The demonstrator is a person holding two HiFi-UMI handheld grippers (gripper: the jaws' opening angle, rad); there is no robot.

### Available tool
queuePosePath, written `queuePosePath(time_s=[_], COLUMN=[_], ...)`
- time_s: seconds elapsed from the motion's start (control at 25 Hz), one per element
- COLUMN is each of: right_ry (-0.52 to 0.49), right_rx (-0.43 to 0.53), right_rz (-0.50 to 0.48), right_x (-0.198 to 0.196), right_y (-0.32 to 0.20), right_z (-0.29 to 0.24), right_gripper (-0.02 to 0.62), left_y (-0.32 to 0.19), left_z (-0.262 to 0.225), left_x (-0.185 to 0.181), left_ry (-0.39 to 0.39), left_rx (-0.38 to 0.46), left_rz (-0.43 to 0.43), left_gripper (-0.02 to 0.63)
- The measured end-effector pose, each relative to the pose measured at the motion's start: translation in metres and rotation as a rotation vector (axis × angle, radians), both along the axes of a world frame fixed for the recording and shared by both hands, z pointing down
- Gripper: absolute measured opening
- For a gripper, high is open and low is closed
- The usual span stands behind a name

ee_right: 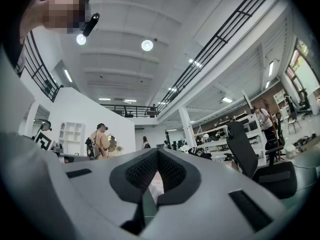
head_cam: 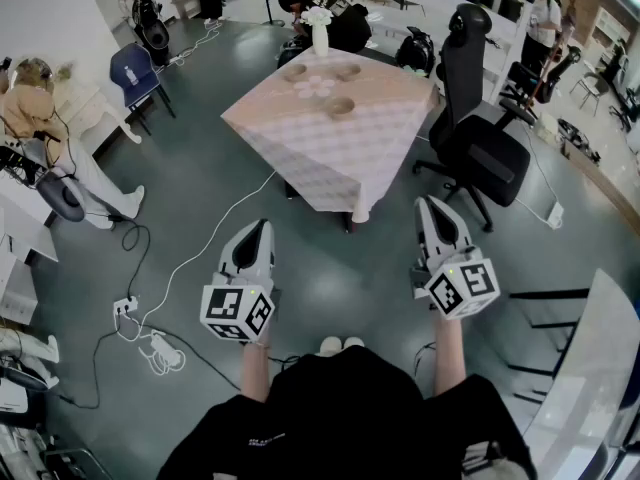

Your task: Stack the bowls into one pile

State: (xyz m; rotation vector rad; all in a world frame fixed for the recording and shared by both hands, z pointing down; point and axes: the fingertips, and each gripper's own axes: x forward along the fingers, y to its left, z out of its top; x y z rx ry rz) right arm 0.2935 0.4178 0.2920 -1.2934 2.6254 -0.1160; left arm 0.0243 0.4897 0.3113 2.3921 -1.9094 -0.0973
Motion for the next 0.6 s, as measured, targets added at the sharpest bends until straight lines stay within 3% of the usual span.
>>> queuePosePath(time_s=[0.6], right_ry=[-0.014], right_rx=[-0.005], right_rz=[-0.029], right_x=[0.009], right_y=[-0.014], right_z=[0.006], right_gripper=[-0.008], left_y=[-0.010], left_z=[0.006], left_x=[0.019], left_ry=[0.005], left_rx=[-0.015], left_rz=[-0.008], left_gripper=[-0.003])
